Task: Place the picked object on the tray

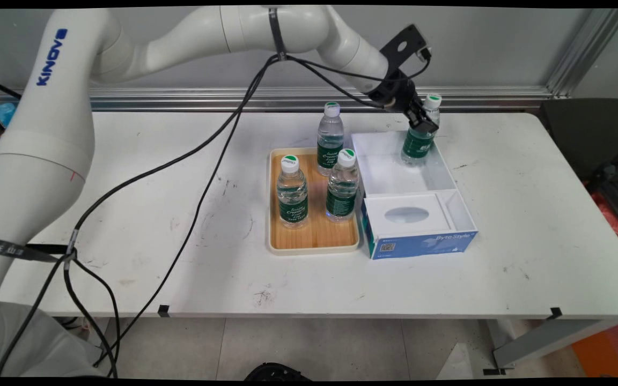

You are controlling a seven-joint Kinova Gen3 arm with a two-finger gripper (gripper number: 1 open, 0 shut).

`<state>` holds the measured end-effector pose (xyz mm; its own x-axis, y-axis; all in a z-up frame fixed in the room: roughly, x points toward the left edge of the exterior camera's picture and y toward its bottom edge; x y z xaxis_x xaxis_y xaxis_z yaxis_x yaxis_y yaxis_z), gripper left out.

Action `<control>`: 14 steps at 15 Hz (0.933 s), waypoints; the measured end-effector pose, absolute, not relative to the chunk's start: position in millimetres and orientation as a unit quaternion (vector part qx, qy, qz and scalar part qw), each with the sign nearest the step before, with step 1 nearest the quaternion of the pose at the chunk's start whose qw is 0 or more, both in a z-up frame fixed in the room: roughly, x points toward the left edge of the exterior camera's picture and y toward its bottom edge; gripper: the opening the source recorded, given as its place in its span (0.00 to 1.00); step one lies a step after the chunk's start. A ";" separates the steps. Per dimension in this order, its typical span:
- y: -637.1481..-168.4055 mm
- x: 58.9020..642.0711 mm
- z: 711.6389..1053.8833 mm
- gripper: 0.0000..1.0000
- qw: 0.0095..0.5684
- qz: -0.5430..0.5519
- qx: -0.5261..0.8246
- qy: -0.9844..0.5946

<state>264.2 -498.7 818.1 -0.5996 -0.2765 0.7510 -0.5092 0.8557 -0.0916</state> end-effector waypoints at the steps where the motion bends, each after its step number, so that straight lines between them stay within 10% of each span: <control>1: -497.7 265.1 824.0 0.00 0.388 0.153 0.221 -0.881; 14: -458.3 302.0 898.6 0.00 0.391 0.156 0.233 -0.876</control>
<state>302.0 -458.3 898.6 -0.5848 -0.2872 0.7587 -0.5311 0.8424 -0.0905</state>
